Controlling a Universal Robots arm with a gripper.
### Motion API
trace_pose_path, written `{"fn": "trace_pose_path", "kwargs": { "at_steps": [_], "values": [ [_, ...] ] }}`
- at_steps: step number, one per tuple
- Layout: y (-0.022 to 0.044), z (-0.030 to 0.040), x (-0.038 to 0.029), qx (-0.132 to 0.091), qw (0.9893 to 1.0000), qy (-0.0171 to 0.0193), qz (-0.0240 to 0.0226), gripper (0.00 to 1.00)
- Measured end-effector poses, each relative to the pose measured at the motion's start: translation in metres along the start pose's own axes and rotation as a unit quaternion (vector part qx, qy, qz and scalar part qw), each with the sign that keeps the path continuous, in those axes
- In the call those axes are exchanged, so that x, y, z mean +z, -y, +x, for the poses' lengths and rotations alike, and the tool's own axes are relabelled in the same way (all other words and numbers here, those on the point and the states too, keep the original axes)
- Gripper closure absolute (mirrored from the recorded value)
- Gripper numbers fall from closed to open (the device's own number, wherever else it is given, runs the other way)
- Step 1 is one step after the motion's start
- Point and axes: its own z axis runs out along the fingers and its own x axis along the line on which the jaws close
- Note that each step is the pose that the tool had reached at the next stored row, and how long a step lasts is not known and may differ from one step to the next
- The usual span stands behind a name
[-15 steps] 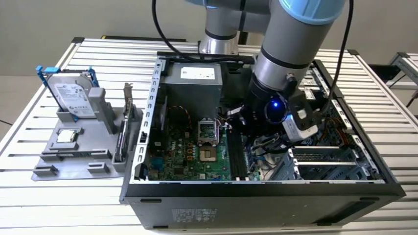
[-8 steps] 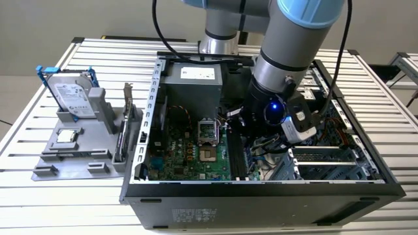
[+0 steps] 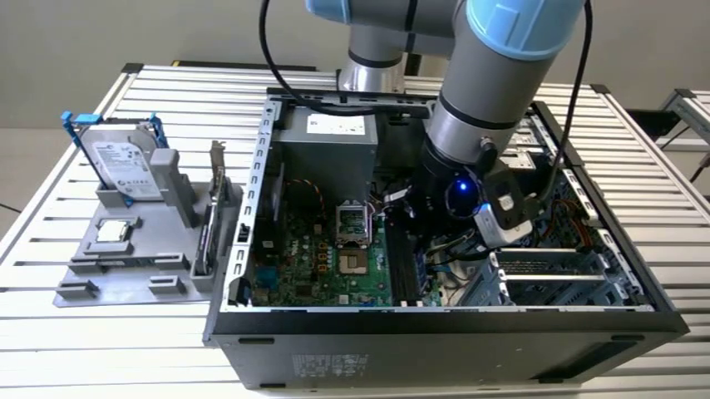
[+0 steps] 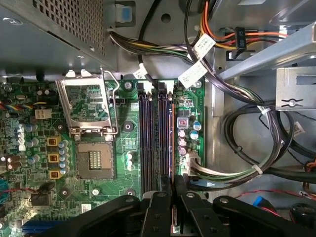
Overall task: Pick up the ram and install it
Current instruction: 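Insert the ram into the slot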
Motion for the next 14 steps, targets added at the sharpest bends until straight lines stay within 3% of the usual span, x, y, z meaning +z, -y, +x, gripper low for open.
{"fn": "trace_pose_path", "kwargs": {
  "at_steps": [14],
  "values": [
    [-0.0009, -0.001, 0.0139, -0.002, 1.0, 0.0, -0.0003, 1.0]
  ]
}}
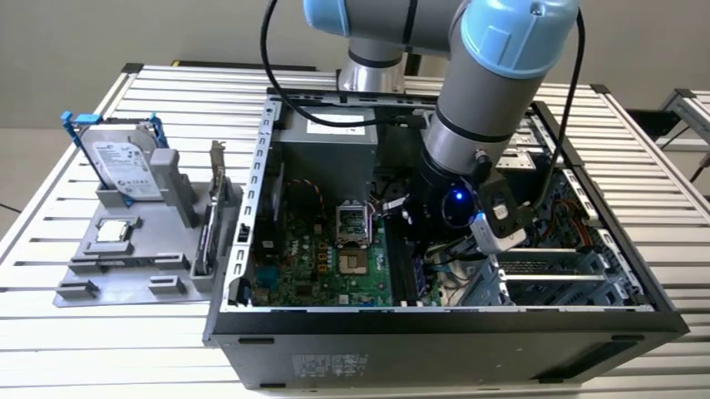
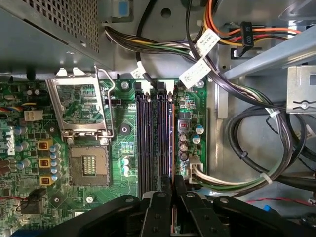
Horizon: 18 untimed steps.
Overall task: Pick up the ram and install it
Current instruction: 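Insert the ram into the slot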
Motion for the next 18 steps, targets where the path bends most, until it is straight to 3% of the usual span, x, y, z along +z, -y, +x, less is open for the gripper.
{"fn": "trace_pose_path", "kwargs": {
  "at_steps": [18],
  "values": [
    [-0.0029, -0.0013, 0.0014, -0.004, 1.0, 0.0002, 0.0001, 1.0]
  ]
}}
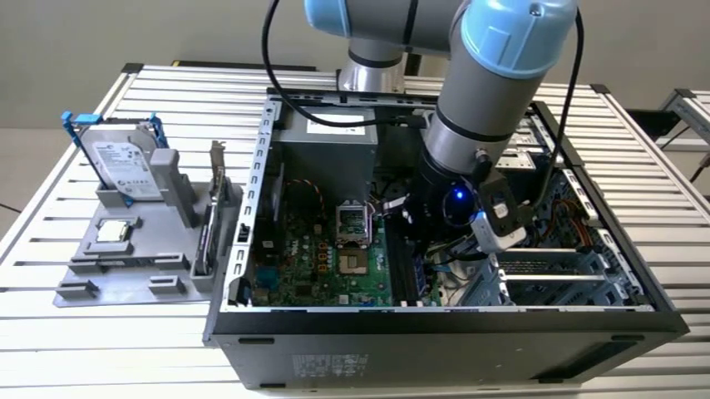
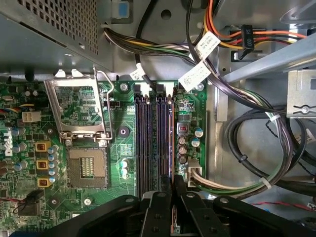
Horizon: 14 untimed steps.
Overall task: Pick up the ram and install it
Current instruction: 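Insert the ram into the slot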
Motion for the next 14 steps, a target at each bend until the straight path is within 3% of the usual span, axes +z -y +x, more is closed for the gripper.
{"fn": "trace_pose_path", "kwargs": {
  "at_steps": [14],
  "values": [
    [-0.0036, -0.0002, 0.0031, 0.0, 1.0, 0.0, -0.0001, 1.0]
  ]
}}
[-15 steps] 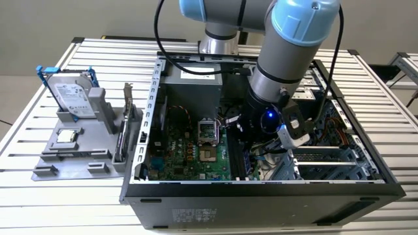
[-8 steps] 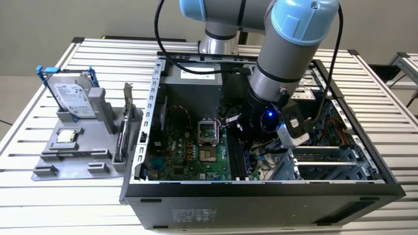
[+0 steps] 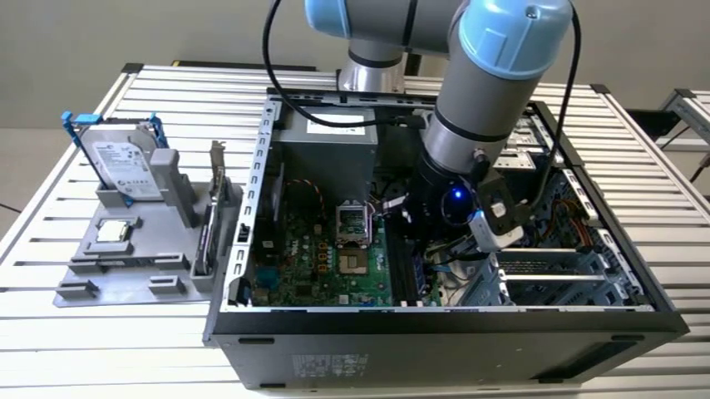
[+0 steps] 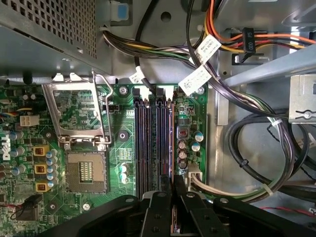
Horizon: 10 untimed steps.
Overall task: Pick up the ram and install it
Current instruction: 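Insert the ram into the slot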
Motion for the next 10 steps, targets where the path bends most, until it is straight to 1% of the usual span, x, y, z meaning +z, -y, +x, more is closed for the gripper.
{"fn": "trace_pose_path", "kwargs": {
  "at_steps": [10],
  "values": [
    [-0.0011, 0.0003, 0.0009, -0.001, 1.0, 0.0, 0.0002, 1.0]
  ]
}}
